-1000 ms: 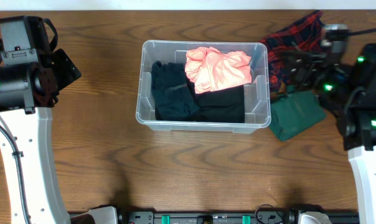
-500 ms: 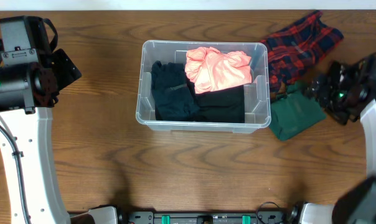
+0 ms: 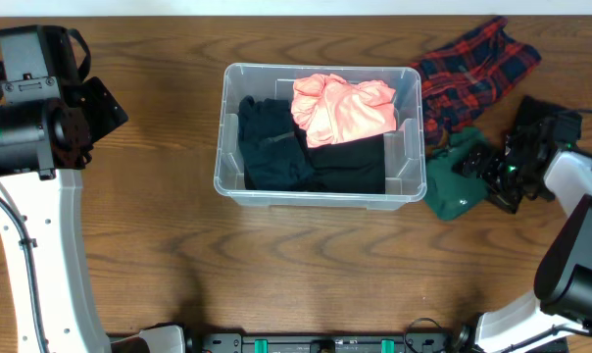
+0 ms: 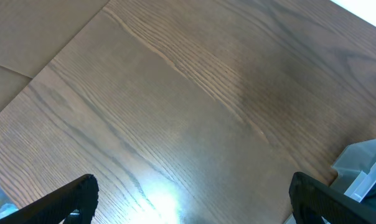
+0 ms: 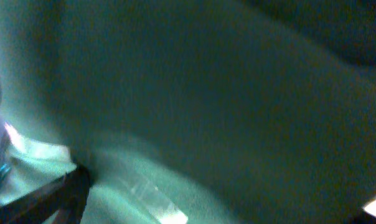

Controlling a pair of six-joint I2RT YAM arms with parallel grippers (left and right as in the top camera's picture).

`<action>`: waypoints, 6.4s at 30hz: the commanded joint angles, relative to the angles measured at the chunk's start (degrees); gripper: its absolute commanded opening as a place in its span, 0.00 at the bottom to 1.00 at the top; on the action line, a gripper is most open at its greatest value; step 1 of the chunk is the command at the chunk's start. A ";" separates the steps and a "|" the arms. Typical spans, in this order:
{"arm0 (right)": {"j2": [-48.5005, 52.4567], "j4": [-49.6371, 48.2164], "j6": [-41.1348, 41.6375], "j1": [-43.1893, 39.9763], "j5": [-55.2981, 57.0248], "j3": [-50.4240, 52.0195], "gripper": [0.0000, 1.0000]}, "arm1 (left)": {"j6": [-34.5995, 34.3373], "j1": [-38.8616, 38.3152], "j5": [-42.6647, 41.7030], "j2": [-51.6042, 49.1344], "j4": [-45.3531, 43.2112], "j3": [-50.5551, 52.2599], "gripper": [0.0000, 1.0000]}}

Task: Pack container
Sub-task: 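Reach the right gripper to the green cloth and grasp it, then lift the green cloth with the right gripper and lower it into the bin, then move the right gripper to the rolled black garment and grasp it, then carry the black garment with the right gripper into the bin's back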

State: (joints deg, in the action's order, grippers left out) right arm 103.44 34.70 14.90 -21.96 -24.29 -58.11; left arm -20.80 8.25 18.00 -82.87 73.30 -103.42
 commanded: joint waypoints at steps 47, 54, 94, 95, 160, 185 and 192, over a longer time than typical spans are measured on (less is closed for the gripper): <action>-30.42 -16.68 8.28 0.17 -21.84 6.14 0.01 | -0.28 0.31 0.70 0.20 0.22 0.22 0.98; -30.47 -16.74 11.32 0.87 -34.18 -3.87 0.01 | -0.28 0.31 0.70 0.20 0.22 0.22 0.98; -17.11 0.44 1.79 22.40 -20.09 -9.35 0.29 | -0.28 0.31 0.72 0.20 0.22 0.22 0.98; -17.42 0.02 1.70 21.55 -20.24 -9.40 0.36 | -0.28 0.31 0.72 0.20 0.22 0.22 0.98; 16.26 -14.43 2.43 -19.76 -9.16 -16.17 0.79 | -0.28 0.31 0.72 0.20 0.22 0.22 0.98; -10.99 -2.23 0.83 -10.86 -25.73 -16.22 0.01 | -0.28 0.31 0.70 0.20 0.22 0.22 0.98; -21.88 -9.64 9.09 2.56 -30.69 -16.22 0.01 | -0.28 0.31 0.70 0.20 0.22 0.22 0.98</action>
State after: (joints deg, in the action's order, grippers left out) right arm 83.35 26.52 19.11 -23.94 -49.23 -73.80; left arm -20.80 8.25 18.00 -82.87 73.30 -103.42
